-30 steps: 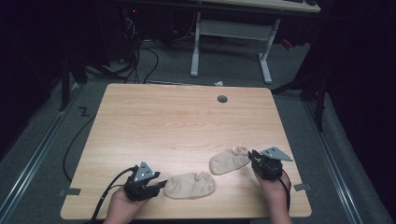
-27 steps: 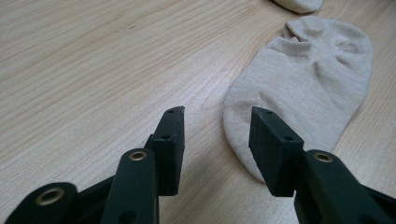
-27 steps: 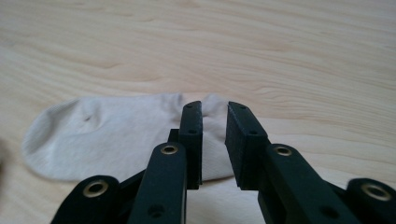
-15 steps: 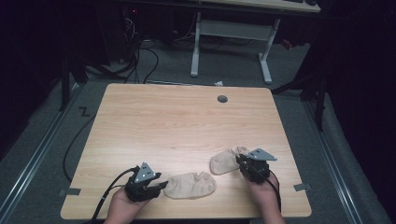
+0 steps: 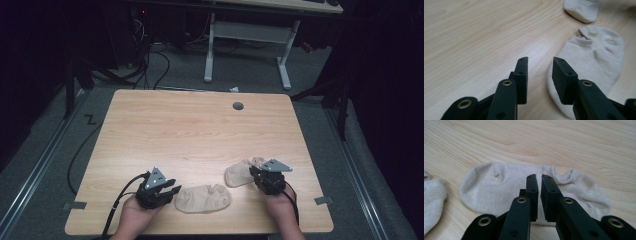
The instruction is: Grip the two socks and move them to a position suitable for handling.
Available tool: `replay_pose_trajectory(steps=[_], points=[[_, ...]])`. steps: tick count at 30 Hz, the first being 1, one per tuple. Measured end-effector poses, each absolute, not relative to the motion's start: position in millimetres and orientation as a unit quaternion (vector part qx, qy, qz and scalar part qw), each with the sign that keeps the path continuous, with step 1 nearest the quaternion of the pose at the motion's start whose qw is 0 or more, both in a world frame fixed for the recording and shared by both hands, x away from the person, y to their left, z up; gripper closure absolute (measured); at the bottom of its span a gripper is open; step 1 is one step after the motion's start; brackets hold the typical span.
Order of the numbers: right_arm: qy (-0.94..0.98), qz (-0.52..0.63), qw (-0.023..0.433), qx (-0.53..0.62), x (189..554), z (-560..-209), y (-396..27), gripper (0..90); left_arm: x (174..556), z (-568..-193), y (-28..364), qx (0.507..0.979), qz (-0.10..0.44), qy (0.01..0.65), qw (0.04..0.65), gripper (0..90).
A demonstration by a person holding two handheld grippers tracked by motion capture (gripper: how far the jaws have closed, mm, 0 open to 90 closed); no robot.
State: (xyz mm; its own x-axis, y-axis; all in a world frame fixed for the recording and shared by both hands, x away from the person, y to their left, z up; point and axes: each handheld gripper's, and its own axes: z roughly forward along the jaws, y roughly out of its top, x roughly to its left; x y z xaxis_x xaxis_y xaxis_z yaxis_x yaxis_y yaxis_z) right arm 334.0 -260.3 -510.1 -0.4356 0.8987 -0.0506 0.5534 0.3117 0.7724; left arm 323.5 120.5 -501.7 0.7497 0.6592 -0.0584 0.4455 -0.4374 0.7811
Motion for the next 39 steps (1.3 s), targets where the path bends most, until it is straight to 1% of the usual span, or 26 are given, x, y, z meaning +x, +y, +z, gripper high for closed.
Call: replay_pose_trajectory(steps=[1,2,3,6,9,20,22,23,25,27,33,39], points=[[0.773,0.349,0.245,0.470,333.8,-511.0,-260.6,84.3,326.8,-500.3,123.3,0.838,0.142,0.329,0.411,65.9],[0.775,0.346,0.241,0.471,332.0,-513.0,-260.4,84.2,334.6,-499.2,131.9,0.831,0.152,0.342,0.412,66.0],[0.777,0.345,0.240,0.468,331.0,-513.9,-260.7,84.2,334.6,-499.2,131.9,0.831,0.152,0.342,0.412,66.2],[0.778,0.343,0.240,0.468,328.0,-514.3,-262.6,84.2,343.3,-498.4,144.9,0.813,0.137,0.374,0.426,67.0],[0.771,0.348,0.240,0.476,324.4,-513.5,-268.4,84.0,345.7,-496.5,149.2,0.808,0.148,0.380,0.425,66.5],[0.780,0.340,0.233,0.471,317.0,-517.7,-271.1,84.3,349.1,-501.2,140.8,0.816,0.142,0.376,0.416,61.3],[0.780,0.341,0.231,0.470,316.5,-517.2,-270.6,85.5,348.6,-501.2,141.4,0.816,0.147,0.376,0.412,61.3],[0.781,0.344,0.231,0.466,314.6,-516.1,-270.2,87.7,348.2,-500.7,142.5,0.817,0.150,0.375,0.412,61.3],[0.780,0.348,0.230,0.467,313.7,-515.6,-270.2,88.4,347.6,-500.7,143.1,0.816,0.151,0.376,0.412,61.7],[0.782,0.350,0.224,0.465,313.2,-515.9,-268.8,89.5,347.3,-500.4,143.8,0.814,0.146,0.377,0.418,67.7],[0.790,0.348,0.220,0.455,313.4,-518.1,-259.2,89.4,350.7,-501.5,143.5,0.817,0.140,0.372,0.418,66.7],[0.812,0.328,0.208,0.436,319.7,-525.5,-240.0,89.3,349.5,-501.9,142.6,0.818,0.143,0.370,0.416,66.1]])
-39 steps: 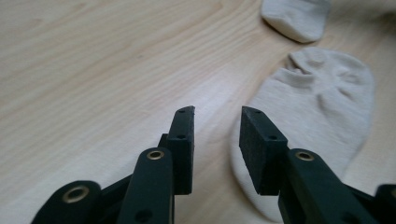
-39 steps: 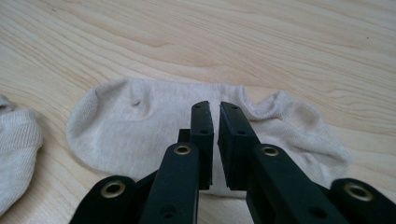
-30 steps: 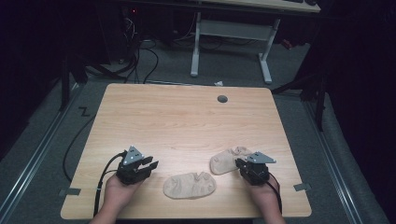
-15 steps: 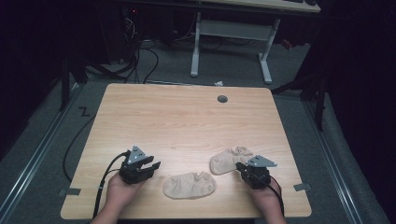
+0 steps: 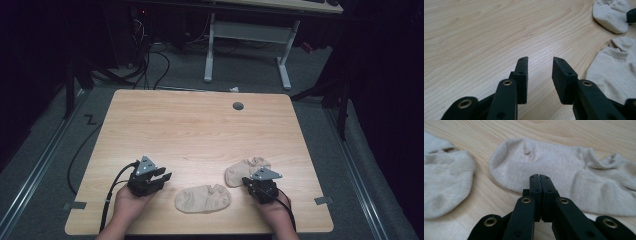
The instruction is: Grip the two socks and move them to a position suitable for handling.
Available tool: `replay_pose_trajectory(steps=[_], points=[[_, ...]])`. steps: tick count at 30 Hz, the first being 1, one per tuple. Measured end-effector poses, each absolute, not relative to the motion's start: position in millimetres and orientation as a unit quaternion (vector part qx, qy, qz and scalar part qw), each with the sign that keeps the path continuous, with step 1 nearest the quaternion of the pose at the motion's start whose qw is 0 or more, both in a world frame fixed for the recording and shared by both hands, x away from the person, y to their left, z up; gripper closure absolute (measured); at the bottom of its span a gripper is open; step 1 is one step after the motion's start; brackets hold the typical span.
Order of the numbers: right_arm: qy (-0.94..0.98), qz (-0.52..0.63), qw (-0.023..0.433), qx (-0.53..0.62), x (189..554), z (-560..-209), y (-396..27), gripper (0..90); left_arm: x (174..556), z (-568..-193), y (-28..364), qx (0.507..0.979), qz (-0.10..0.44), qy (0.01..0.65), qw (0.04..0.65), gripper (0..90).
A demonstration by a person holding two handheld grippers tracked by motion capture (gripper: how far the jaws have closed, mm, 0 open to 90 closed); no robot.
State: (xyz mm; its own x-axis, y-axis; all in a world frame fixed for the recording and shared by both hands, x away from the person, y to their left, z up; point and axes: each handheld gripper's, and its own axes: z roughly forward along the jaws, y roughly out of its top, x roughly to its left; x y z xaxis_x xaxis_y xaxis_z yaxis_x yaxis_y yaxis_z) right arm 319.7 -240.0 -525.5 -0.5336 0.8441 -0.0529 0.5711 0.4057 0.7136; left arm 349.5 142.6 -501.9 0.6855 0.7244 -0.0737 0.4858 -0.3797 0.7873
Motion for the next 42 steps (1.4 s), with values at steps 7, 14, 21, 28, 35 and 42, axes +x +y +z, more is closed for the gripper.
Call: replay_pose_trajectory(steps=[7,14,21,28,35,42], points=[[0.810,0.331,0.208,0.437,335.1,-526.6,-232.5,89.8,344.4,-504.6,150.0,0.817,0.142,0.377,0.412,65.5],[0.802,0.343,0.226,0.434,344.7,-516.8,-226.1,89.9,334.8,-503.5,168.4,0.810,0.149,0.393,0.410,65.1],[0.755,0.317,0.262,0.510,354.3,-512.8,-272.7,89.9,332.4,-502.7,180.8,0.799,0.150,0.408,0.415,65.1],[0.768,0.307,0.233,0.511,358.5,-524.3,-273.6,89.9,331.1,-502.2,179.3,0.801,0.151,0.406,0.414,64.9],[0.781,0.313,0.228,0.490,358.6,-525.2,-256.7,89.9,331.6,-502.5,175.6,0.804,0.151,0.402,0.412,64.9],[0.799,0.315,0.221,0.463,360.1,-525.4,-228.5,89.9,331.5,-502.6,170.0,0.809,0.150,0.393,0.410,64.9]])
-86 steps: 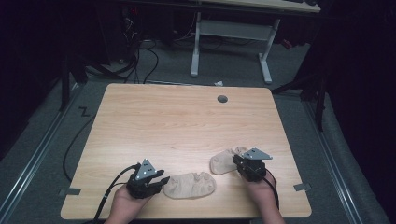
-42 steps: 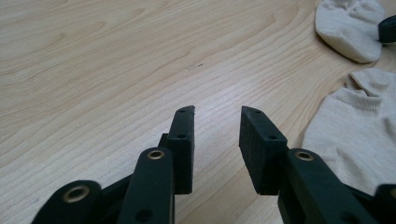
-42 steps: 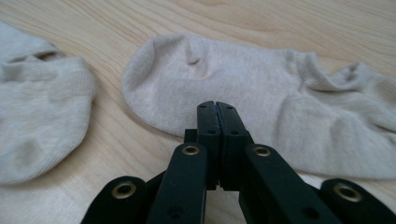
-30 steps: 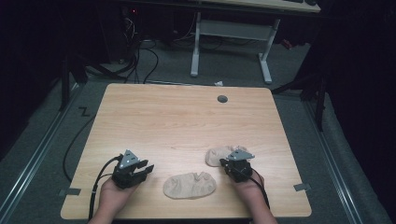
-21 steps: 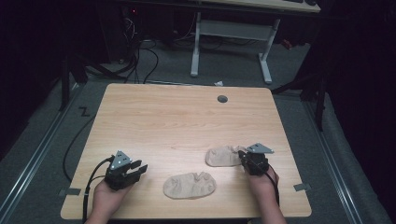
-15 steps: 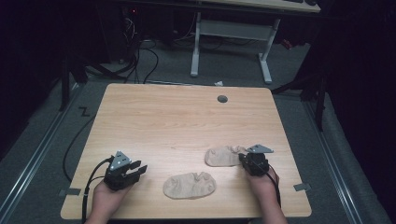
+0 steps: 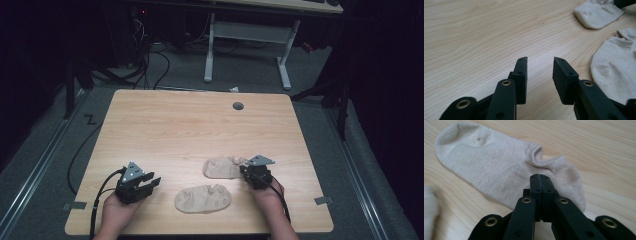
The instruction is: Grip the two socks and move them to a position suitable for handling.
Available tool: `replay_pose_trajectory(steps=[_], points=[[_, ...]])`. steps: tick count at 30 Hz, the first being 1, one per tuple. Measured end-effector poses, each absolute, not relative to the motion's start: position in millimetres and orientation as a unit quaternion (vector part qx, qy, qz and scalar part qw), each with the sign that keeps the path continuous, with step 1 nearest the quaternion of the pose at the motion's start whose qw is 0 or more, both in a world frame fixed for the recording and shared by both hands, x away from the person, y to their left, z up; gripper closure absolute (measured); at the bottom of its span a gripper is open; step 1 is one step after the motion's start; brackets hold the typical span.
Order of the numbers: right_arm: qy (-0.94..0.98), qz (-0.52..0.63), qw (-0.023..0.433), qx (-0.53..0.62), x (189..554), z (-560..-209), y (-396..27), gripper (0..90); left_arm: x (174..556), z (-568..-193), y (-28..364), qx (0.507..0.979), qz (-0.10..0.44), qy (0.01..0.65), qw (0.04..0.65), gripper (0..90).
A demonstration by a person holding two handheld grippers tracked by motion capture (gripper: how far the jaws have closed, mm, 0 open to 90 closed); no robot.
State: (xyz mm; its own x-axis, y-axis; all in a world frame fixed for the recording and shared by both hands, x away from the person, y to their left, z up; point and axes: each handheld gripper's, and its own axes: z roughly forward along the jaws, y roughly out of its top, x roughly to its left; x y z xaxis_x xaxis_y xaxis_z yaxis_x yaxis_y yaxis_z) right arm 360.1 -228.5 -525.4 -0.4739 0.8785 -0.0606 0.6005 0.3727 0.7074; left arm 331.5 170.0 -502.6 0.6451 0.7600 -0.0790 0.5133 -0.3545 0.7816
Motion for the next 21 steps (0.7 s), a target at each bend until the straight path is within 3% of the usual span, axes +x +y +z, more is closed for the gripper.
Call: replay_pose_trajectory(steps=[10,18,21], points=[[0.821,0.315,0.214,0.426,370.6,-525.3,-180.8,89.8,330.5,-504.6,158.0,0.814,0.138,0.385,0.412,64.5],[0.829,0.322,0.209,0.407,372.5,-522.8,-171.8,89.3,335.5,-505.4,142.3,0.815,0.140,0.382,0.413,64.4],[0.812,0.345,0.229,0.411,362.9,-511.7,-181.2,89.3,341.9,-507.4,137.4,0.814,0.134,0.384,0.415,64.3]])
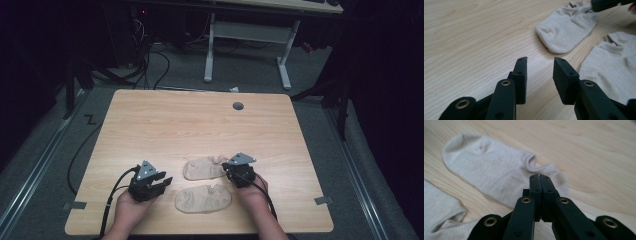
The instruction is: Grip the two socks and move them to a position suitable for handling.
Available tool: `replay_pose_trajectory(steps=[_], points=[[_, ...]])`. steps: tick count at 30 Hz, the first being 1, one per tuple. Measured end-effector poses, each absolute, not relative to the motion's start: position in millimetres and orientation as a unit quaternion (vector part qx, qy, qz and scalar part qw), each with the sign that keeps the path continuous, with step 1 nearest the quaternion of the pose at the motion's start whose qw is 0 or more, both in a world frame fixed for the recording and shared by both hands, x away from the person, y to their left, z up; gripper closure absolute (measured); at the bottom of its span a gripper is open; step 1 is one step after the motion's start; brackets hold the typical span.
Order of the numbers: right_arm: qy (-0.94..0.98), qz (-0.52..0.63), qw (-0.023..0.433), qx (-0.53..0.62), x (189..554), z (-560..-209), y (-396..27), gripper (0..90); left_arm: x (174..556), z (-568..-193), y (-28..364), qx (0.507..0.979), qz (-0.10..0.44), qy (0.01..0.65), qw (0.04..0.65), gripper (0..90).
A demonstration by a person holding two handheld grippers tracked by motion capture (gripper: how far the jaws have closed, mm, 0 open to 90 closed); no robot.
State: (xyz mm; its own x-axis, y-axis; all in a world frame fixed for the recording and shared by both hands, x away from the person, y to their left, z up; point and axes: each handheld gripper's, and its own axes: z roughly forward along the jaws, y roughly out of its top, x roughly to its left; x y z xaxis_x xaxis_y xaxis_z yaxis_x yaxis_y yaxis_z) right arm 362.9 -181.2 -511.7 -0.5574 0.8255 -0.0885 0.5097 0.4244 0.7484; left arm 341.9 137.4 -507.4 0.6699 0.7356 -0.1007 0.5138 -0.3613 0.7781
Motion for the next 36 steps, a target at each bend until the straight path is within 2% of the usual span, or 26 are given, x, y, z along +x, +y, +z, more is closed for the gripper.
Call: replay_pose_trajectory(steps=[2,5,22,30,36], points=[[0.798,0.357,0.244,0.420,355.7,-505.2,-194.1,89.2,344.9,-507.4,134.3,0.816,0.135,0.380,0.414,64.0],[0.791,0.353,0.243,0.436,351.5,-507.6,-204.6,88.5,348.2,-504.9,131.8,0.814,0.134,0.376,0.421,63.4],[0.780,0.346,0.268,0.448,329.1,-509.5,-231.3,82.7,360.5,-510.1,117.8,0.825,0.135,0.369,0.406,60.2],[0.769,0.355,0.267,0.460,323.3,-504.9,-250.3,78.3,365.5,-514.7,115.3,0.823,0.146,0.377,0.399,53.7],[0.755,0.363,0.248,0.486,331.1,-508.3,-254.9,72.0,371.4,-519.7,104.1,0.824,0.137,0.372,0.404,50.5]])
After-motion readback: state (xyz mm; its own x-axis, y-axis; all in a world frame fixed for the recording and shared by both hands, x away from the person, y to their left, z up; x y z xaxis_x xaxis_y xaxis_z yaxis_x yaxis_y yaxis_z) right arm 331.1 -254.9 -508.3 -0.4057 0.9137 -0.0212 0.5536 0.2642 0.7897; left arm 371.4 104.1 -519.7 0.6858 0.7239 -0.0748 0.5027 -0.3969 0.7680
